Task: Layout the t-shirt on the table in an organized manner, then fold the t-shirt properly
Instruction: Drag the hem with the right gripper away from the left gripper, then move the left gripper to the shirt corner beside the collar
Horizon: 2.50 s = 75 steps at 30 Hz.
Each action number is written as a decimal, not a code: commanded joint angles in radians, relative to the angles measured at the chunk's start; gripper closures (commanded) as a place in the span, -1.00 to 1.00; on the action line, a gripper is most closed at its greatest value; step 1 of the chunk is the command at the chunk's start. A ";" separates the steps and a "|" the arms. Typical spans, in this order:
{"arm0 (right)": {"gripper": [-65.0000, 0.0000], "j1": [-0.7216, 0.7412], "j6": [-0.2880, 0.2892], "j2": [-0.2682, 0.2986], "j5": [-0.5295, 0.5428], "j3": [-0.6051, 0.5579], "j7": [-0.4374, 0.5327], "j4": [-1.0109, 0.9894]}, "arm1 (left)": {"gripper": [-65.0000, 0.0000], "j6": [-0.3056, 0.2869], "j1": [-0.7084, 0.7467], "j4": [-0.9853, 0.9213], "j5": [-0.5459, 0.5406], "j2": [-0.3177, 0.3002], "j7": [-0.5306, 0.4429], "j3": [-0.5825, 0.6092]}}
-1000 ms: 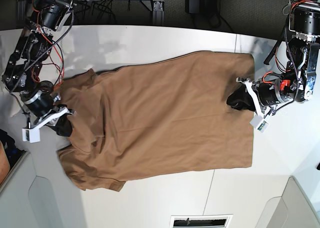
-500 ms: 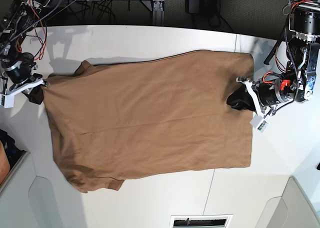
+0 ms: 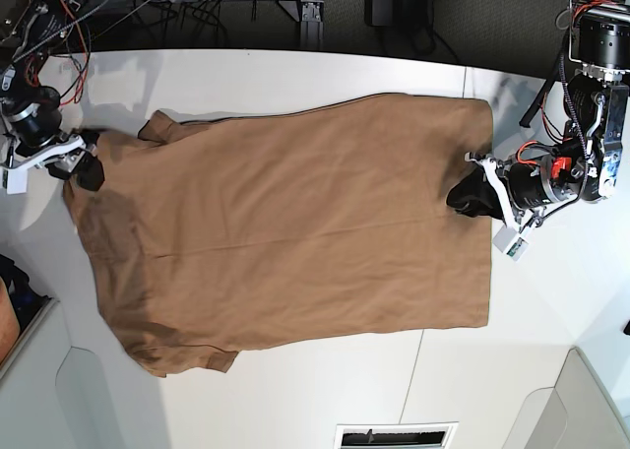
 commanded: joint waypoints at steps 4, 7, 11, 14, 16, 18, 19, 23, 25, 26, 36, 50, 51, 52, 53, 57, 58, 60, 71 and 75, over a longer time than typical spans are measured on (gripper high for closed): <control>-0.21 -0.086 0.004 0.014 0.071 0.005 0.026 0.054 | 0.44 -0.006 -0.019 0.014 -0.016 -0.016 -0.016 -0.008; -0.21 -0.137 0.004 0.014 0.080 0.005 0.031 0.067 | 0.44 -0.006 -0.019 0.014 -0.017 -0.016 -0.016 -0.008; -0.21 -0.181 0.003 0.006 0.072 0.010 0.059 0.066 | 0.44 -0.006 -0.019 0.014 -0.018 -0.016 -0.017 -0.008; -0.21 -0.184 0.000 -0.009 0.064 0.040 0.061 0.065 | 0.44 -0.006 -0.019 0.014 -0.021 -0.016 -0.018 -0.008; -0.21 -0.184 0.000 -0.013 0.064 0.071 0.066 0.063 | 0.44 -0.006 -0.019 0.014 -0.020 -0.016 -0.018 -0.008; -0.21 -0.184 0.000 -0.013 0.064 0.095 0.095 0.055 | 0.44 -0.006 -0.019 0.014 -0.021 -0.016 -0.018 -0.008; -0.21 -0.184 0.000 -0.013 0.058 0.098 0.118 0.046 | 0.44 -0.006 -0.019 0.014 -0.021 -0.016 -0.018 -0.008; -0.21 -0.163 0.000 -0.013 0.049 0.074 0.164 -0.007 | 0.44 -0.006 -0.019 0.014 -0.024 -0.016 -0.030 -0.008; -0.21 -0.142 0.000 -0.013 0.049 0.049 0.163 -0.051 | 0.44 -0.006 -0.019 0.014 -0.034 -0.016 -0.037 -0.008; -0.21 -0.131 0.001 -0.013 0.049 0.035 0.164 -0.074 | 0.44 -0.006 -0.019 0.014 -0.035 -0.016 -0.037 -0.008; 0.02 -0.071 0.020 -0.013 0.050 -0.058 0.245 -0.161 | 0.44 -0.006 -0.018 0.014 -0.031 -0.016 -0.033 -0.008; 1.00 -0.052 0.030 -0.011 0.061 0.064 0.081 0.012 | 0.44 -0.006 -0.018 0.014 -0.023 -0.017 -0.006 -0.008; 1.00 -0.055 0.030 -0.010 0.062 0.091 0.067 0.037 | 0.44 -0.006 -0.016 0.014 -0.023 -0.017 -0.007 -0.008; 1.00 -0.061 0.030 -0.010 0.062 0.116 0.052 0.061 | 0.44 -0.006 -0.014 0.014 -0.024 -0.017 -0.007 -0.008; 1.00 -0.069 0.030 -0.009 0.069 0.139 0.041 0.081 | 0.44 -0.006 -0.012 0.014 -0.024 -0.017 -0.007 -0.008; 1.00 -0.116 0.027 0.004 0.079 0.202 0.030 0.115 | 0.44 -0.006 -0.007 0.014 -0.024 -0.016 -0.007 -0.008; 1.00 -0.125 0.027 0.009 0.077 0.208 0.029 0.114 | 0.44 -0.006 -0.008 0.014 -0.026 -0.016 -0.007 -0.008; 0.97 -0.148 0.026 0.015 0.079 0.208 0.030 0.114 | 0.44 -0.006 -0.007 0.014 -0.025 -0.016 -0.007 -0.008; -0.25 -0.177 0.026 0.014 0.126 0.206 0.030 0.116 | 0.44 -0.006 0.015 0.014 -0.031 -0.016 0.002 -0.008; -0.25 -0.175 0.027 0.014 0.131 0.204 0.034 0.116 | 0.44 -0.006 0.065 0.014 -0.032 -0.016 0.001 -0.008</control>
